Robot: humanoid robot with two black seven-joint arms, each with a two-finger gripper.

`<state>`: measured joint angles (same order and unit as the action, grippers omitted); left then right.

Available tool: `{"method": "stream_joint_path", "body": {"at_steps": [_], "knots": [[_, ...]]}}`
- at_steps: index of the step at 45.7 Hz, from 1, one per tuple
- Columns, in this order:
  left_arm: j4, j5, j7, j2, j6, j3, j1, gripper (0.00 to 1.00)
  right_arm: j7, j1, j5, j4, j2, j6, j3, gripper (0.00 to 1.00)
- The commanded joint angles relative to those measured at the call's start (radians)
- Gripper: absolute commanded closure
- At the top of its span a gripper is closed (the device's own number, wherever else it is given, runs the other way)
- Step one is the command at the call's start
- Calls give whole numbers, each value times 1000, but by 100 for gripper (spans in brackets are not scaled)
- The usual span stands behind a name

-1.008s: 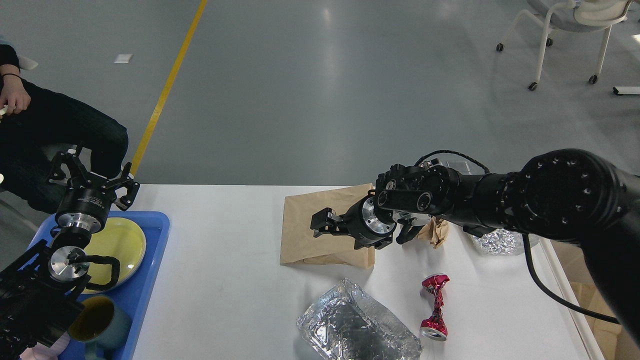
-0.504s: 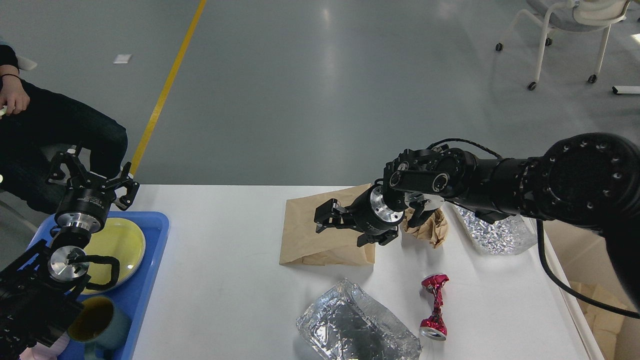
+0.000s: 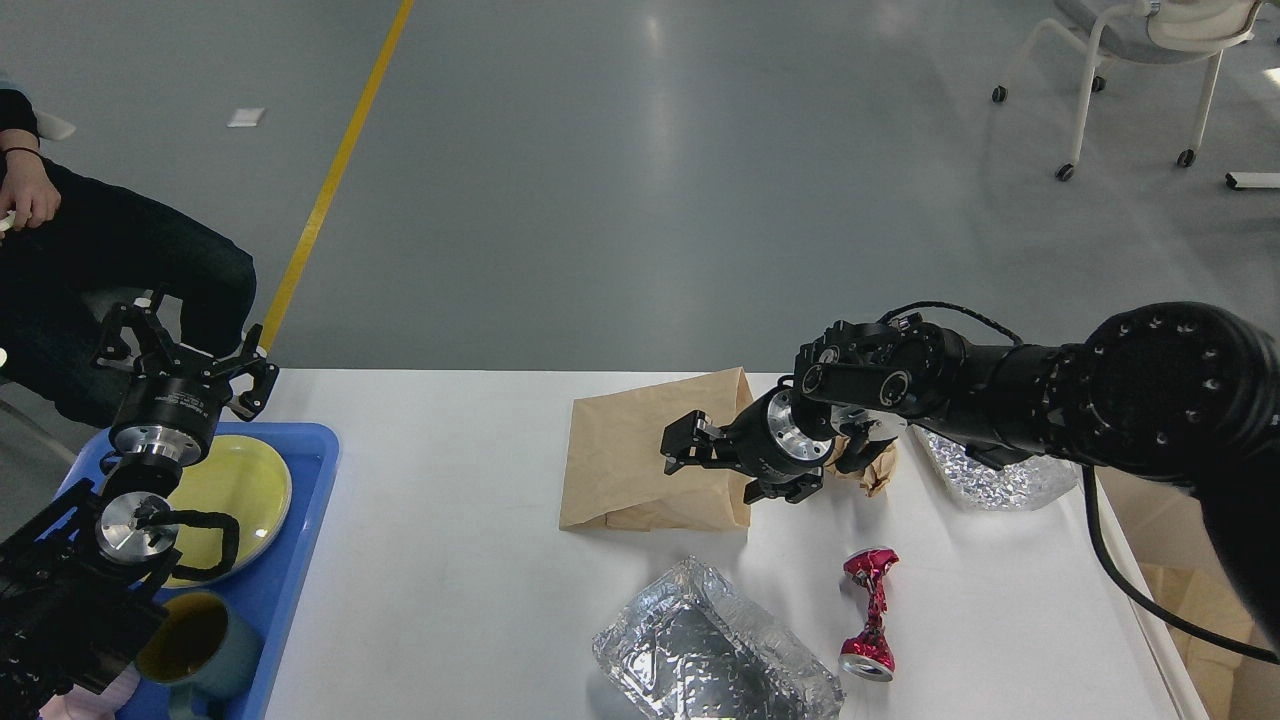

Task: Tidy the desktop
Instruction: 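Grasp the top of the brown paper bag with the right gripper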

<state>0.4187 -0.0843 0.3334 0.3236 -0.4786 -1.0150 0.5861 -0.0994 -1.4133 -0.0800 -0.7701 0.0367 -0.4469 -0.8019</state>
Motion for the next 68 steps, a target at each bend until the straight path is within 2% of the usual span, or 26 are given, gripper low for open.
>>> {"method": "stream_joint_path", "body": {"at_steps": [1, 8, 13, 17, 25, 40, 46, 68], "knots": [[0, 0, 1, 0, 0, -1, 0, 3, 0, 4, 0, 2, 0, 25, -11, 0], [0, 0, 1, 0, 0, -1, 0, 3, -2, 4, -1, 0, 2, 42, -16, 0], [0, 0, 1, 0, 0, -1, 0, 3, -2, 1, -1, -1, 3, 42, -16, 4], [0, 0, 0, 0, 0, -1, 0, 3, -2, 1, -1, -3, 3, 43, -16, 11], [0, 0, 0, 0, 0, -1, 0, 3, -2, 1, -1, -14, 2, 74, -14, 14], [0, 0, 1, 0, 0, -1, 0, 3, 1, -16, 12, -116, -30, 186, -7, 12], [0, 0, 0, 0, 0, -1, 0, 3, 0, -72, 22, -181, -54, 198, 6, 14], [0, 0, 0, -1, 0, -1, 0, 3, 1, -32, 57, -175, -32, 271, 9, 16]]}}
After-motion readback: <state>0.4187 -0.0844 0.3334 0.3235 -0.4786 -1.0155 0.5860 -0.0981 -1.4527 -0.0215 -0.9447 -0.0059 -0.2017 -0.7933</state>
